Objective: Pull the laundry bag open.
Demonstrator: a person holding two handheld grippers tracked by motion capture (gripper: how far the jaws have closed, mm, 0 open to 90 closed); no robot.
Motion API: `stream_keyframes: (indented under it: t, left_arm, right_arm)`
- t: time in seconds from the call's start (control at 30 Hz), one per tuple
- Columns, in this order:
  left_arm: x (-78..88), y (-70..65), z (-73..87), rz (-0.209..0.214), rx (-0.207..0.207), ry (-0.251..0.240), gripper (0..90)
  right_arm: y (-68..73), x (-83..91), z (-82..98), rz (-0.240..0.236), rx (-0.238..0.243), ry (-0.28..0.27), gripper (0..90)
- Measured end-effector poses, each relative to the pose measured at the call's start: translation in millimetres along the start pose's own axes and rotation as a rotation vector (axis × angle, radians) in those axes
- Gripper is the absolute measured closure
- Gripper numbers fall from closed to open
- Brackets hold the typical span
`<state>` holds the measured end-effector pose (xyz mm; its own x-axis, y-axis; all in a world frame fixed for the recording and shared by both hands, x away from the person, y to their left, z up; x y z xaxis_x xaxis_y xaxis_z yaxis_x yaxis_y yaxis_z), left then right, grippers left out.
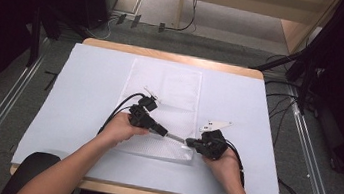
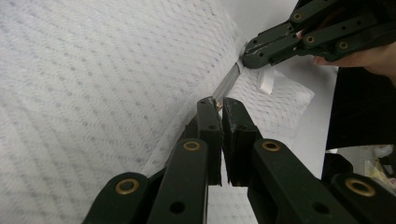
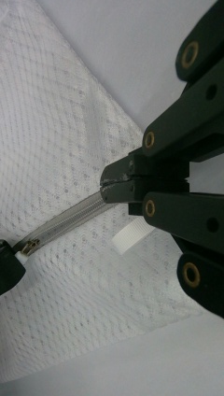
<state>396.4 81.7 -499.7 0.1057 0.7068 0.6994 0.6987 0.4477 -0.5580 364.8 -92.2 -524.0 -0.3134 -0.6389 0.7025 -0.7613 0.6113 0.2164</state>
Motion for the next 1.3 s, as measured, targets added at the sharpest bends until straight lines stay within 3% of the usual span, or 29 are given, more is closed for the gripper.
stream_keyframes:
  t: [0.33, 0.5, 0.6, 1.3]
  left_arm:
    - [11.5, 0.5, 4.5, -0.008, 0.004, -0.008, 88.2]
    - [12.0, 3.0, 7.7, -0.034, -0.006, 0.012, 88.2]
    - [19.1, 5.9, 9.0, -0.027, 0.017, -0.005, 88.2]
    - [50.5, 13.7, 19.2, -0.03, 0.044, -0.011, 88.2]
  right_arm:
    - [-0.5, 0.1, 0.1, -0.01, 0.019, -0.001, 90.0]
    - [-0.6, 0.1, 0.0, -0.012, 0.017, 0.001, 90.0]
    - [-0.2, 0.2, 0.1, -0.01, 0.022, 0.005, 90.0]
    - [-0.7, 0.2, -0.7, -0.015, 0.026, 0.016, 90.0]
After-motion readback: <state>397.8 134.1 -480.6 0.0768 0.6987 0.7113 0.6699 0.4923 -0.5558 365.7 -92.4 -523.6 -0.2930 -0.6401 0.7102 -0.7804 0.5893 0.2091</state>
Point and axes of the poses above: each handheld gripper's, and its own axes: x roughly backward along the jaws, z roughly out of its underside, y roughly to its left, the point moved 7 cm from there along -x, roughly forward along the jaws, and after that the axes turned 2 degrees about -x, right-handed, at the moved point
